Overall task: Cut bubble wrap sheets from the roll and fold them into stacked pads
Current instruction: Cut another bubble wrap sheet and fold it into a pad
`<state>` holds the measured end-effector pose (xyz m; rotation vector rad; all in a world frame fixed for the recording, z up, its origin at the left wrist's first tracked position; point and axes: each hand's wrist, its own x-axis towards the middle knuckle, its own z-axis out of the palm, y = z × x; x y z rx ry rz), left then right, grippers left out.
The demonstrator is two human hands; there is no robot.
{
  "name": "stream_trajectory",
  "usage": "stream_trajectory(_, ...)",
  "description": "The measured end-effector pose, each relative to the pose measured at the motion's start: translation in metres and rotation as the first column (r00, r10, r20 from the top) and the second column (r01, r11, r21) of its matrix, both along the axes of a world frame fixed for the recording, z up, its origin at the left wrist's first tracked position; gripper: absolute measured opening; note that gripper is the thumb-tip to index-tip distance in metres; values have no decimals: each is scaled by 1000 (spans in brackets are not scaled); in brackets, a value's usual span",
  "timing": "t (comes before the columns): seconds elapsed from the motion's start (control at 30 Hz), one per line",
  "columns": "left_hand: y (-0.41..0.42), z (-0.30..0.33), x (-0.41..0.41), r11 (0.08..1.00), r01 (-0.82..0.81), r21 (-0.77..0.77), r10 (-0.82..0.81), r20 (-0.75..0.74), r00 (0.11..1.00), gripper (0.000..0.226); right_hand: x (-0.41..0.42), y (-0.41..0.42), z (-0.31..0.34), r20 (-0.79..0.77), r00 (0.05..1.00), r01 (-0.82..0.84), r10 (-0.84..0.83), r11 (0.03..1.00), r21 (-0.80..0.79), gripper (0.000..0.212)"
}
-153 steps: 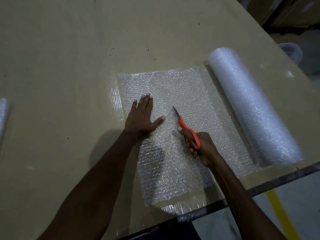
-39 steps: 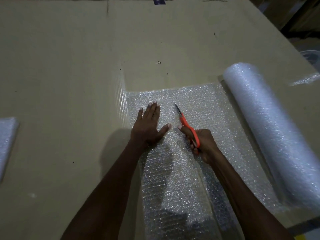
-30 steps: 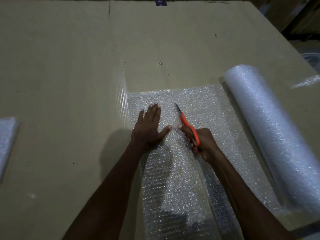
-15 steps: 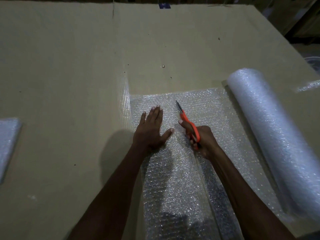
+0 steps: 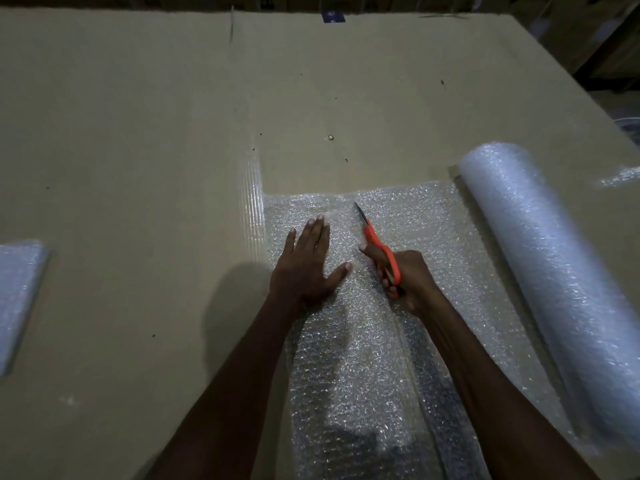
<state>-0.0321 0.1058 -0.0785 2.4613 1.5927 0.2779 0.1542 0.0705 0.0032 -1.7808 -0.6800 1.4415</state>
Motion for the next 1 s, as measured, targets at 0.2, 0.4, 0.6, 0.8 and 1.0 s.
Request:
stream_trajectory(0.2,-2,2,1,1000,-6,9,6,18,1000,91,-1,7,5,3,1000,-14,14,1000,-8,43)
stream_trajectory(0.4,0,2,1,1000,-3,-2,3,4,1000,92,-1,11,2,32,999,-11,11,1000,-1,41)
stream_trajectory(0.6,1,1,0,1000,-1,-14,1,1,1000,92,-3,20,2,31,1000,2,-2,1000,19,40)
stream_trajectory(0.8,1,2,1,1000,0,-23,0,6,1000,91,0,19,4,22,1000,-20,20,1000,4,43)
stream_trajectory(1.0,1,2,1,1000,-2,-24,3,20,1000,92,-3,24,2,52,999,-16,15,1000,14,42)
